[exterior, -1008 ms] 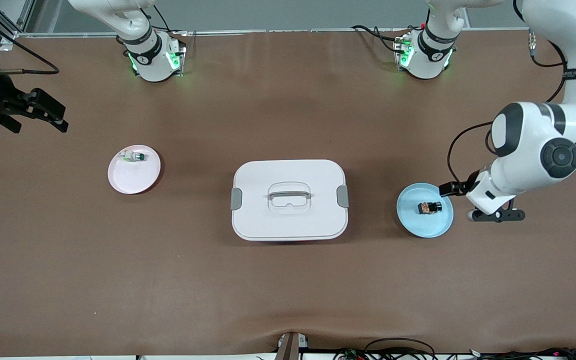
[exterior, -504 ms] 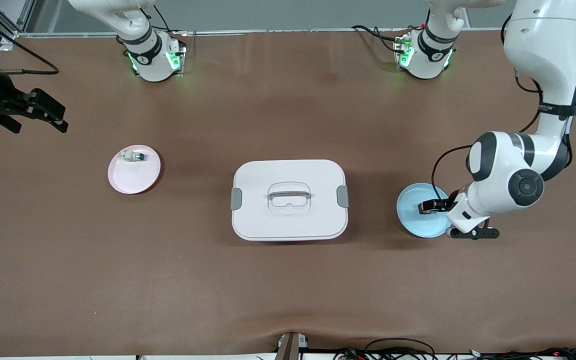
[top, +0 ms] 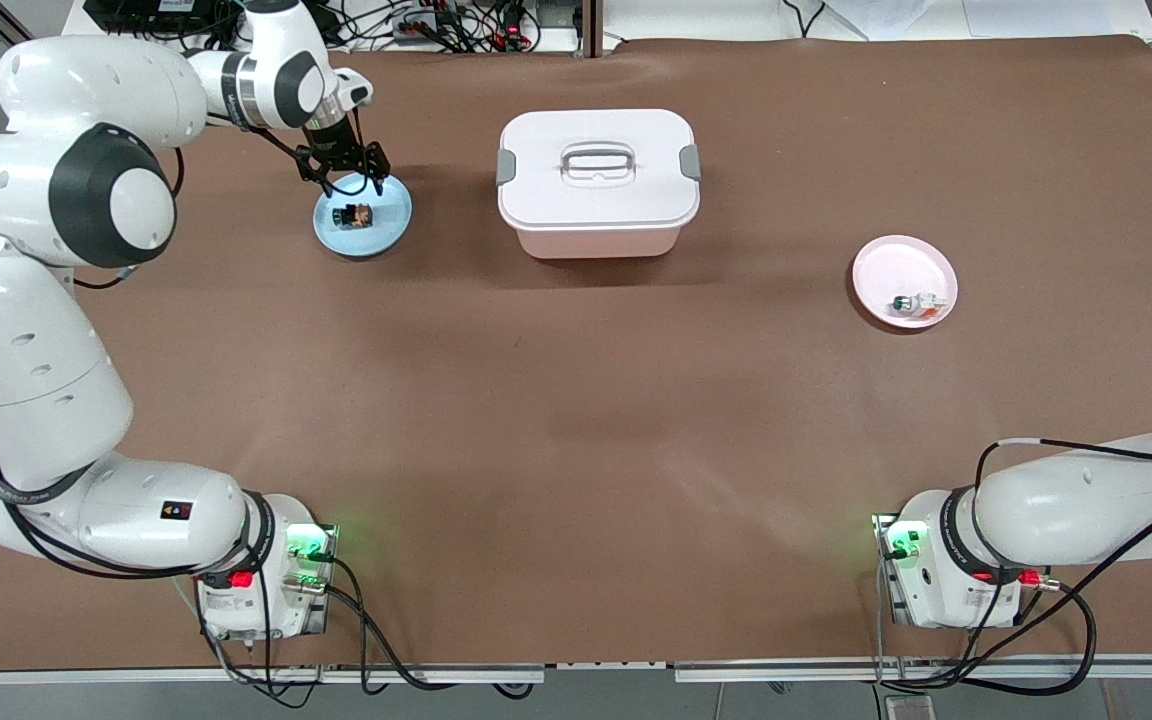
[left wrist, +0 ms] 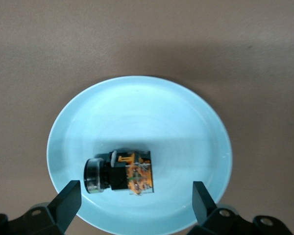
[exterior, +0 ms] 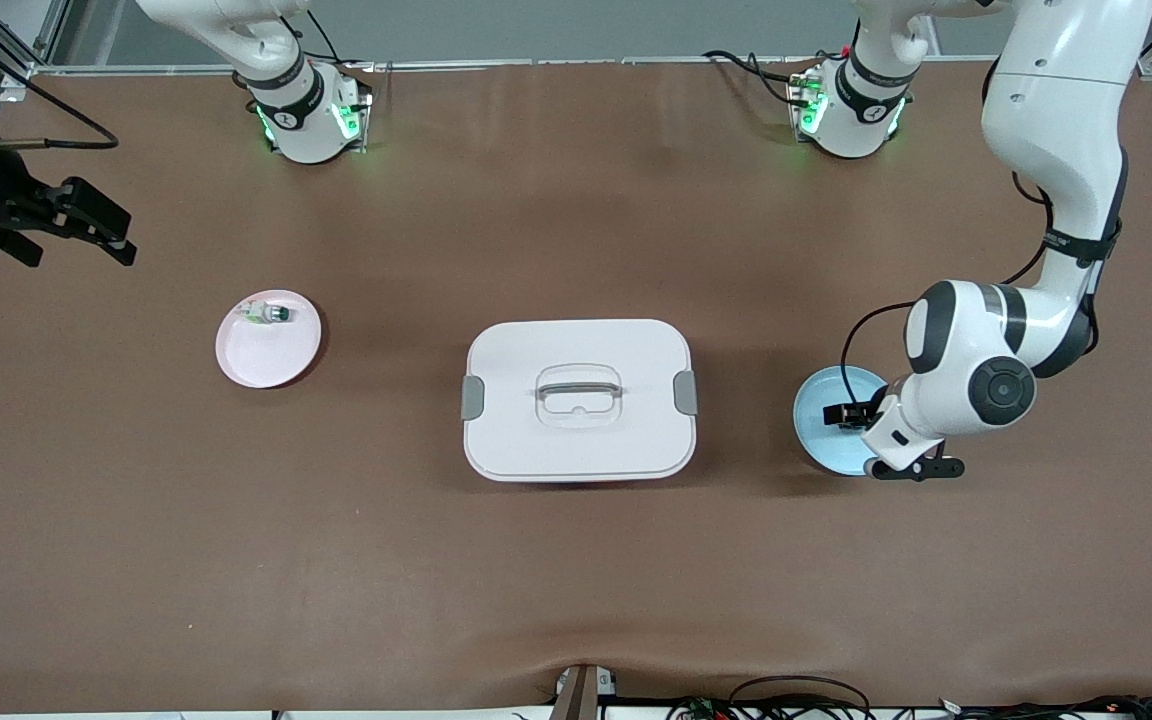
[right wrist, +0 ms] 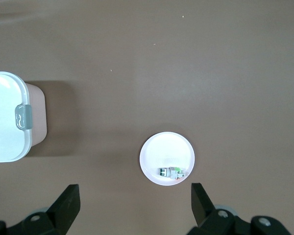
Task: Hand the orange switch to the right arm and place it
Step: 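Lower the left gripper and close it on the orange switch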
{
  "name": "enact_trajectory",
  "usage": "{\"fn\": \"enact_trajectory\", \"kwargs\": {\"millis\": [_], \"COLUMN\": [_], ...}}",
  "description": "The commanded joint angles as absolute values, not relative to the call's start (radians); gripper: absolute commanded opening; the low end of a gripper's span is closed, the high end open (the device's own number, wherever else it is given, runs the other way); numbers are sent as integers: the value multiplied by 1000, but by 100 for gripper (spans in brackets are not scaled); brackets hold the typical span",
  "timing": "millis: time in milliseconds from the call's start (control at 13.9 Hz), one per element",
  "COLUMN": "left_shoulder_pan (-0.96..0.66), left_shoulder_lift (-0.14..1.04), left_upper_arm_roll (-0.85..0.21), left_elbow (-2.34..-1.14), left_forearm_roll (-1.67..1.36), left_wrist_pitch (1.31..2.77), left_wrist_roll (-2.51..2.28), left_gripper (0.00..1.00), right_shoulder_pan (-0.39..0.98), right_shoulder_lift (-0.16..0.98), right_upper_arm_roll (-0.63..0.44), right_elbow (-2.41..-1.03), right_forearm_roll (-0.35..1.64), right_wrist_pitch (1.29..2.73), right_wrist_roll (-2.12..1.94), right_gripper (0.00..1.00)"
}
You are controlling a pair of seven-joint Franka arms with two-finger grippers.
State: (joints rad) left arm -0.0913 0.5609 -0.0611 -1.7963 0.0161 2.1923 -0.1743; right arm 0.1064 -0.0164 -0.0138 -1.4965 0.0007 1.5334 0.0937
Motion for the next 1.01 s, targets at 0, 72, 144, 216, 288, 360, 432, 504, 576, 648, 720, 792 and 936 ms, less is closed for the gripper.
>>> {"fn": "enact_trajectory", "kwargs": {"millis": [0, 72, 144, 216, 288, 360, 432, 504, 576, 648, 720, 792, 936], "left_shoulder_pan": [-100, -98, -97, -94, -94, -92, -92, -91, -91, -87, -84, -83, -80], "left_shoulder_lift": [554, 554, 551, 549, 546, 540, 538, 541, 545, 546, 548, 548, 549], "left_upper_arm_roll": [-57, -60, -61, -61, -61, -61, -63, -64, -64, -67, -69, -69, -71], "left_elbow": [-1819, -1819, -1824, -1833, -1839, -1850, -1851, -1852, -1853, -1856, -1867, -1881, -1899], "left_forearm_roll": [52, 89, 127, 136, 138, 138, 137, 137, 135, 132, 135, 135, 135], "left_wrist_pitch": [2217, 2217, 2217, 2217, 2217, 2220, 2226, 2236, 2249, 2264, 2282, 2311, 2347], "left_wrist_roll": [-222, -253, -294, -340, -366, -371, -373, -379, -383, -382, -380, -379, -367], "left_gripper": [100, 100, 100, 100, 100, 100, 100, 100, 100, 100, 100, 100, 100], "right_shoulder_pan": [101, 101, 101, 101, 100, 97, 97, 97, 97, 97, 97, 97, 97], "right_shoulder_lift": [-28, -28, -28, -28, -28, -28, -28, -28, -28, -28, -28, -28, -28], "right_upper_arm_roll": [-9, -9, -11, -11, -11, -11, -11, -11, -11, -11, -11, -11, -11], "right_elbow": [-1506, -1506, -1506, -1506, -1508, -1508, -1508, -1508, -1506, -1508, -1508, -1508, -1508], "right_forearm_roll": [0, 0, -2, -2, -2, -2, -2, -2, -2, -2, -2, 0, -2], "right_wrist_pitch": [1540, 1540, 1542, 1539, 1537, 1539, 1540, 1540, 1540, 1540, 1540, 1540, 1540], "right_wrist_roll": [109, 109, 109, 109, 109, 109, 109, 109, 109, 109, 109, 109, 109], "right_gripper": [100, 100, 100, 100, 100, 100, 100, 100, 100, 100, 100, 100, 100]}}
